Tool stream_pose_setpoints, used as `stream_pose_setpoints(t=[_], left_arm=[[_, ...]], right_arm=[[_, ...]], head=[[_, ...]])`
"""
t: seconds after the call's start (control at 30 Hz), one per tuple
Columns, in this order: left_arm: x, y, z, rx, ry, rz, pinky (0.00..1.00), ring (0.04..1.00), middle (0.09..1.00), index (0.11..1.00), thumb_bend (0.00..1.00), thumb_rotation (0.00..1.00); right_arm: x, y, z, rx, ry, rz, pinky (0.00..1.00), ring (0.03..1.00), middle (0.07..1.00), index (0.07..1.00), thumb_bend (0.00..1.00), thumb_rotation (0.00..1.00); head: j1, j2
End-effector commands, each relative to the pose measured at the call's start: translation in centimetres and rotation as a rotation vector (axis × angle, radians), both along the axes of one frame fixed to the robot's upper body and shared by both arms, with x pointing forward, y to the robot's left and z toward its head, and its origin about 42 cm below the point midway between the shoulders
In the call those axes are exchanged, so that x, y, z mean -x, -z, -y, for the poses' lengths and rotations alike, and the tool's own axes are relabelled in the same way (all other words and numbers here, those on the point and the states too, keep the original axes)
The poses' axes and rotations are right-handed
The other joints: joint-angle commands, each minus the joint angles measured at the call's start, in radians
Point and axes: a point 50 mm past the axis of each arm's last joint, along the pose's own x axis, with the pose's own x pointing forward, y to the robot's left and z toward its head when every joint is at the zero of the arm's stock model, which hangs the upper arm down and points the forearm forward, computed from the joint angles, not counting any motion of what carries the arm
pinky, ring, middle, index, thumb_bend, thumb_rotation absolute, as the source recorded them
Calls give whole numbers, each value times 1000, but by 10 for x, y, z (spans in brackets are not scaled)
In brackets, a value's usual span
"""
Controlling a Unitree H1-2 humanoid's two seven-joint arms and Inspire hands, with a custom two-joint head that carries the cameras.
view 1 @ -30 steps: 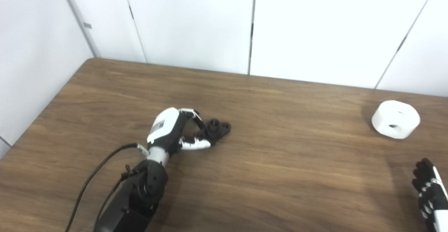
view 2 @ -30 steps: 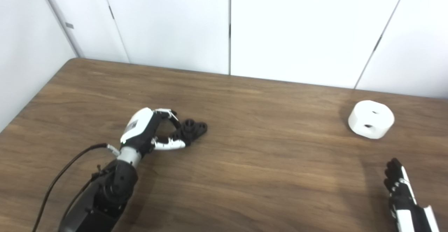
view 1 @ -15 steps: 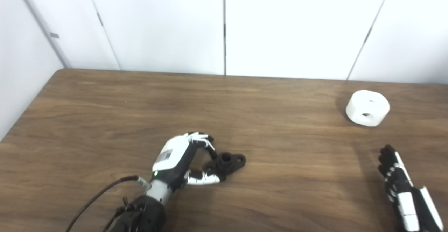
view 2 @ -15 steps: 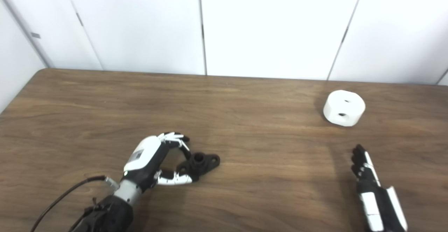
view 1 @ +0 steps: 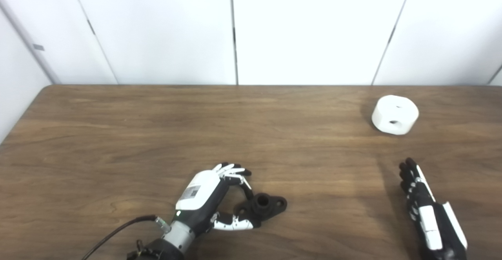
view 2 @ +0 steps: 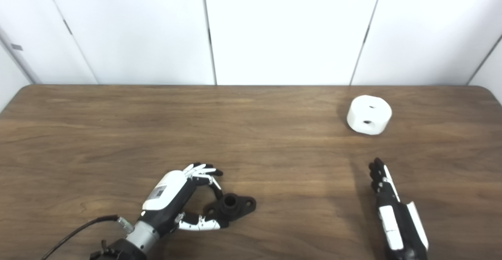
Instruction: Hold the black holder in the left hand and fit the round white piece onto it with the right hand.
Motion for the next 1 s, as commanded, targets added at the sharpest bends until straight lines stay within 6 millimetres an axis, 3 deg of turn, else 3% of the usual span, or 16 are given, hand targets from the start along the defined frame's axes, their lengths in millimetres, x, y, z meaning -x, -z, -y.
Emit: stream_pose_setpoints(t=[0.0,0.27,0.43,0.6,0.67,0.8,0.97], left_arm=[[10,20,-1,-45,25,-80,956,912,825,489,512,47],[15,31,-5,-69,48,-76,955,910,824,488,514,48],[18,36,-6,-55,64,-101,969,910,828,488,515,49],[19,39,-4,-45,65,-111,971,913,831,489,514,49],[19,41,-4,-45,66,-110,967,915,832,489,514,49],[20,43,-5,-34,67,-123,968,921,836,489,514,49],[20,45,-9,-9,67,-130,963,917,831,489,515,46]], right_arm=[[5,1,-4,2,-6,-25,1000,993,982,995,556,1000],[4,-2,-1,-4,3,2,1000,987,976,988,553,1000],[1,-19,7,61,36,-1,1000,983,971,976,579,988],[-10,-38,25,125,85,43,988,974,961,951,573,789],[-17,-47,34,199,118,61,891,922,937,935,600,723],[-30,-61,46,295,152,72,961,952,942,943,610,633],[-52,-76,52,389,212,80,955,935,936,945,651,513]], head=[[-1,0],[-16,7],[-38,8],[-43,0],[-49,-6],[-82,-18],[-149,-35]])
